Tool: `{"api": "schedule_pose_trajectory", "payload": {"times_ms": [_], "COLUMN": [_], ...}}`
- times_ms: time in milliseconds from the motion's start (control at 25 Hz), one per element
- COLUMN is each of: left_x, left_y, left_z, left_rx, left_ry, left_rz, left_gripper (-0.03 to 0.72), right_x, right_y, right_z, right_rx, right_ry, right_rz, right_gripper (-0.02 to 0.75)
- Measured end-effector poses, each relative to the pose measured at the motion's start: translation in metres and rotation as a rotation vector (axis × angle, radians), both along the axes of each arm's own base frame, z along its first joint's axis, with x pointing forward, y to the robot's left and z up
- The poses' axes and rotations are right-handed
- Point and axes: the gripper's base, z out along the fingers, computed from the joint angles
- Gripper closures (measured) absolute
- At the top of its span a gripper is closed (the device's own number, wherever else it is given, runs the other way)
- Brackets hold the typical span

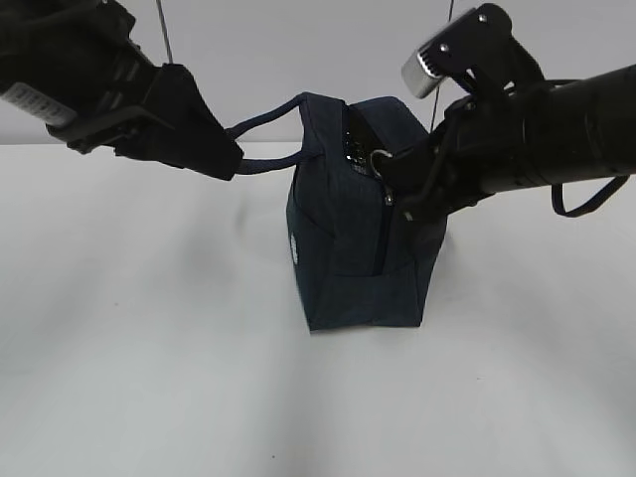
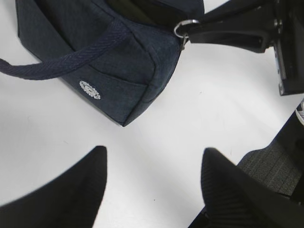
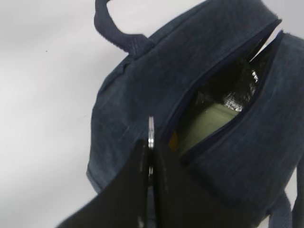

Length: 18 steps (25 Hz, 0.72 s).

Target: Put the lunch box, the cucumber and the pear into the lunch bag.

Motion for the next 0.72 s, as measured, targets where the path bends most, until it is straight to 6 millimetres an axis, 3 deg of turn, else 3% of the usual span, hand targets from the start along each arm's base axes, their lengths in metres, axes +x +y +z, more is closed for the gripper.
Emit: {"api": "schedule_pose_trajectory", "payload": {"times_ms": [400, 720], "left_x": [0.000, -0.003], "left_y": [0.000, -0.008], "left_z": [0.000, 0.003], "left_rx": [-0.003, -0.118], "left_ry": [0.005, 0.067], "left_rz": [-0.001, 0.013], "left_gripper": [0.254, 0.254], "right_x": [0.016, 0.026], "right_y": [-0.001, 0.002], "right_z": [0.022, 0.012], "right_rx": [0.014, 0.073], "right_ry": [-0.101, -0.042], "right_rz": [-0.078, -0.134], "right_gripper": [0.754, 0.754]}}
